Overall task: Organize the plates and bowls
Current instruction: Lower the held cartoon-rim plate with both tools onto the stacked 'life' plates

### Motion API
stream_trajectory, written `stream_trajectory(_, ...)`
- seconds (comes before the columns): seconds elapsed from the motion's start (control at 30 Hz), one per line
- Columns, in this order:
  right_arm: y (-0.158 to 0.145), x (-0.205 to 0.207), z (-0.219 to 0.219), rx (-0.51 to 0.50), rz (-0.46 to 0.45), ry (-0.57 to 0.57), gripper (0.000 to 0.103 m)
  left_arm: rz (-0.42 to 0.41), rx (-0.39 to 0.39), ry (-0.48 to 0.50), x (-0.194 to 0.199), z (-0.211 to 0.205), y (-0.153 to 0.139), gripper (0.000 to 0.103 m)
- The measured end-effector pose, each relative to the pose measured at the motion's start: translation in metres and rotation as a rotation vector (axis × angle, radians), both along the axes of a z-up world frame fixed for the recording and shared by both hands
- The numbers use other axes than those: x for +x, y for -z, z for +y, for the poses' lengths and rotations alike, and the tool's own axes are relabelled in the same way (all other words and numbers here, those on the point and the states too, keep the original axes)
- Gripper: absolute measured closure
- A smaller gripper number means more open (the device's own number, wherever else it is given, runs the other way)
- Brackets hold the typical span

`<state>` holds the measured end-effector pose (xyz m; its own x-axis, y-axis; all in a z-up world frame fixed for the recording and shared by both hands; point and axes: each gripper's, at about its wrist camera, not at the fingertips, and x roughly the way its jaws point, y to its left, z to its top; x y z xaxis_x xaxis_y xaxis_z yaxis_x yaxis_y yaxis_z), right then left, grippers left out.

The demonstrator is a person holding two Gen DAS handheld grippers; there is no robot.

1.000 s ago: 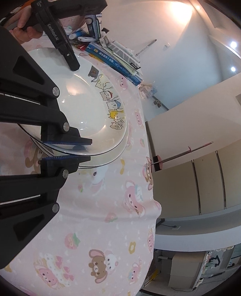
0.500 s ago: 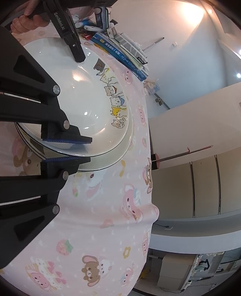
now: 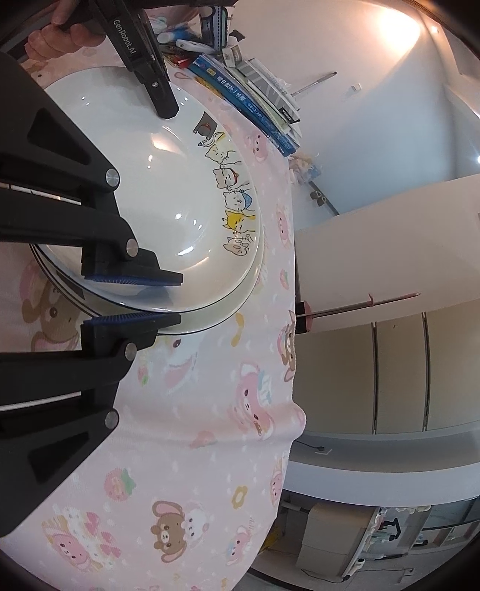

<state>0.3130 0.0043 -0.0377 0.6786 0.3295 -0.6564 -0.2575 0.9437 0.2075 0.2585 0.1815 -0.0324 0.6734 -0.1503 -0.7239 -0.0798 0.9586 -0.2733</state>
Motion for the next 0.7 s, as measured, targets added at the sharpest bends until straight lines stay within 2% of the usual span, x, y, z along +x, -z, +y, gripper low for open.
stream_trajectory(0.5,-0.003,0.001,-0.002,-0.011,-0.011,0.009,0.093,-0.018,0.031,0.005,-0.001,-0.004,-0.002,0.085)
stream_trajectory(0.63,-0.011,-0.005,0.001,-0.12,-0.107,0.046,0.094,-0.018,0.052,0.001,0.0,-0.005,-0.002,0.084)
stream_trajectory(0.7,-0.014,-0.006,0.002,-0.127,-0.118,0.032,0.094,-0.01,0.038,0.006,0.001,-0.004,0.001,0.083)
